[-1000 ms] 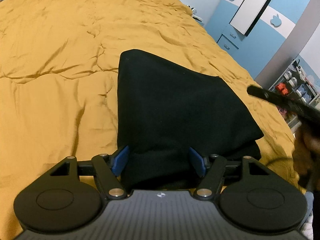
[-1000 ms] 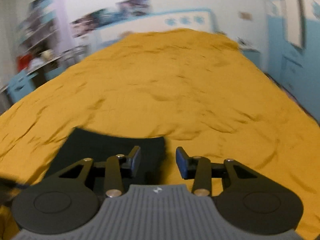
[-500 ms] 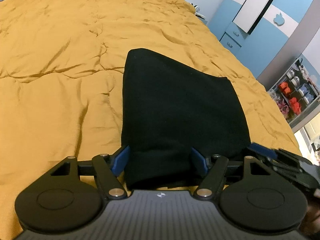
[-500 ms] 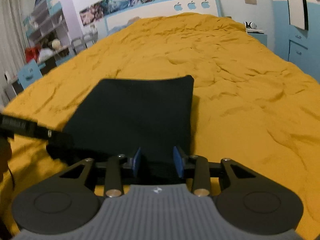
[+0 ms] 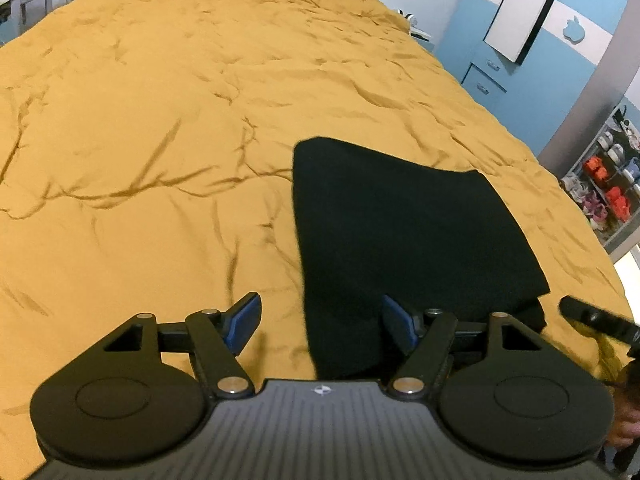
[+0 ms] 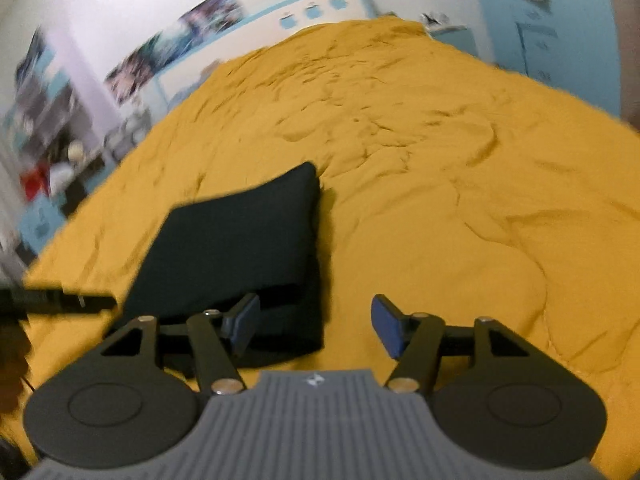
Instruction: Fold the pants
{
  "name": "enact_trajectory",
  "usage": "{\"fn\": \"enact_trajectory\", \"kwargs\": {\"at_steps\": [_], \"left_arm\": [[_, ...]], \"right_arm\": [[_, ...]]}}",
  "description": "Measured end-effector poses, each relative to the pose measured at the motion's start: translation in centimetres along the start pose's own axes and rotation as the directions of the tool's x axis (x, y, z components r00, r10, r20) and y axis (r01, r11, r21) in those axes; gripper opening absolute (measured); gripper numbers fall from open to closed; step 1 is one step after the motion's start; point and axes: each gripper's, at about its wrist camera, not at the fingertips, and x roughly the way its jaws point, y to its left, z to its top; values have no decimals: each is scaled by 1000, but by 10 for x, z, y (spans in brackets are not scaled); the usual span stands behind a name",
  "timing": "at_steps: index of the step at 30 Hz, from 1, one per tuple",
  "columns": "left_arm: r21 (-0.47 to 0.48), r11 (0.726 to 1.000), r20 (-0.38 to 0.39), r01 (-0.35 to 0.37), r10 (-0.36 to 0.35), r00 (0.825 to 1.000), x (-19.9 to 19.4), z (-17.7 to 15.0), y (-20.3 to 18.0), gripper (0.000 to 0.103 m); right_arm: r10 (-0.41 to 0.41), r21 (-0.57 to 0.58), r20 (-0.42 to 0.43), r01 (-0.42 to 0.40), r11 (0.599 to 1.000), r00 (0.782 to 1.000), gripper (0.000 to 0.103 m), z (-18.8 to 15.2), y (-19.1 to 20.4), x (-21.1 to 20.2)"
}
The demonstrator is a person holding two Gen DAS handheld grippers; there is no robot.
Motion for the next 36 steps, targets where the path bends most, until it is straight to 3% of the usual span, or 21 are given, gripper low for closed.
{"fn": "enact_trajectory", "kwargs": {"at_steps": [4,9,16,21,26,36], "left_arm": [[12,1000,2,-8,8,1000,3,7,2,82],[37,999,-6,-14,15,1000,13,15,1,82],[-8,995,-66,99,-100,993,41,28,9,82],[-27,987,-94,159,-161,982,61,32,12,83],[-192,945,-116,266,-291,950,87,31,30,88],[-252,913,-112,320,-356,928,109,36,34,95]], "right_arm": [[54,108,-6,-53,993,999,60,10,-11,6],[138,190,-86,-120,974,987,64,18,-16,29],[189,231,-148,-152,961,971,66,40,-24,66],[265,235,-221,-212,948,939,68,50,-27,98],[339,270,-273,-266,925,901,69,50,-32,129],[449,317,-305,-355,879,840,67,47,-27,159]]}}
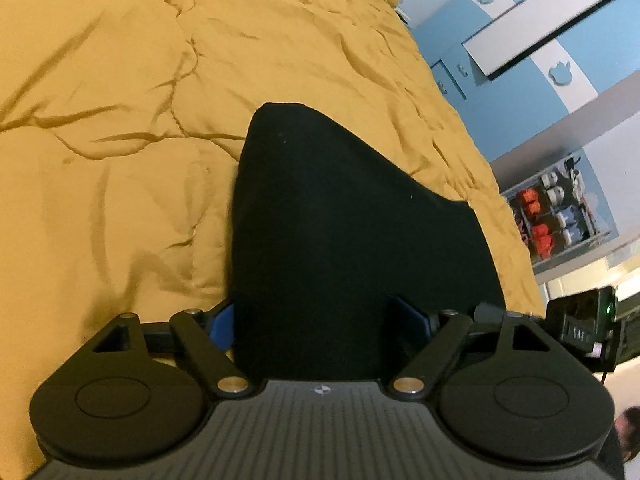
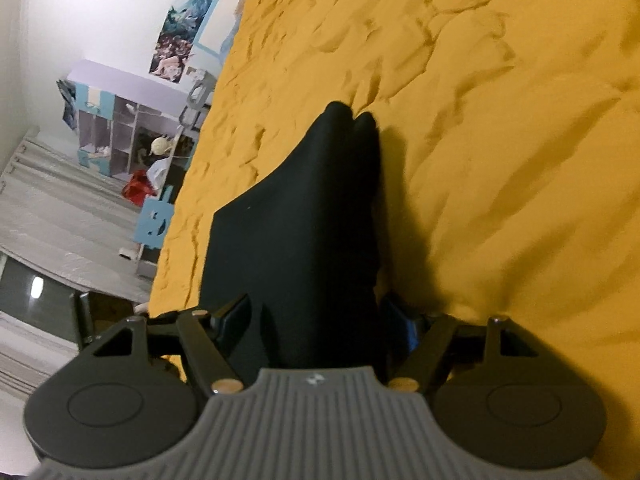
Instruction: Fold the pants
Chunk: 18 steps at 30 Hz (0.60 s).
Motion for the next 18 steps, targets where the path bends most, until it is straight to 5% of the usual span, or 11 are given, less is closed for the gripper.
{"fn": "enact_trajectory", "kwargs": {"at_steps": [4,7,12,14,18], "left_arm": [[-19,1000,10,-1,1,1000,0,0,-5,93],[-13,1000,16,-1,1,1000,-4,-1,-5,81],[-75,996,13,44,-43,999,-13,5,2,58],[-92,994,24,65,-63,998,-18,6,3,40],[-85,992,56,96,-92,994,-30,4,0,29]], "right_arm": [[-4,-16,-10,4,1000,1000,50,-3,5,5],[27,27,18,-27,999,999,33,-6,-1,-1],[57,59,44,-60,996,997,29,-11,1,-5],[71,66,54,-75,995,996,25,-12,1,-8],[85,71,65,-89,993,994,23,-14,12,-13]]}}
